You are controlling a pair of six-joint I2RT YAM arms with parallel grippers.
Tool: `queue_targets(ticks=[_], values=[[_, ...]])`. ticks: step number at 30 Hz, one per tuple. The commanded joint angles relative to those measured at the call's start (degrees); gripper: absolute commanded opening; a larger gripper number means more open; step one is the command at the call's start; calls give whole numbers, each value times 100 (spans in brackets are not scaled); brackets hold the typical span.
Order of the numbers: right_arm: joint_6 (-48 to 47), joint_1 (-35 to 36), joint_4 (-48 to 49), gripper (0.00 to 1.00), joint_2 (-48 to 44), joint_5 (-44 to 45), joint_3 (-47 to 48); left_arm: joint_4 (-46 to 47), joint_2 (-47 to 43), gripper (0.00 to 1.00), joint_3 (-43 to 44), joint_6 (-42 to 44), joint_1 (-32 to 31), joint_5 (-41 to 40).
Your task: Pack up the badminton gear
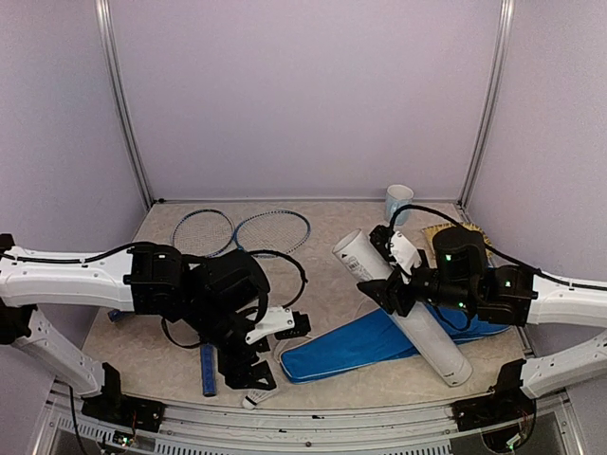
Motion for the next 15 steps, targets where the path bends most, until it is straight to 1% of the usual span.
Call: queue_targets(ticks=[1, 4, 7, 11, 13, 15], values=[[468, -270, -132, 29, -127, -236, -79, -95, 453, 82, -4, 450, -196, -185], [542, -404, -77, 29, -223, -402, -159, -114, 811, 81, 62, 653, -236, -284], [587, -463, 47, 29, -346, -536, -225, -304, 1250, 80, 255, 796, -213, -669], [616, -487, 11, 29, -435, -538, -224, -416, 1777, 78, 402, 922, -153, -657], [623, -496, -14, 29, -492, -538, -236, -424, 1987, 77, 357, 934, -153, -800], [625, -500, -44, 29, -545, -537, -256, -401, 2088, 75, 245, 976, -156, -686]])
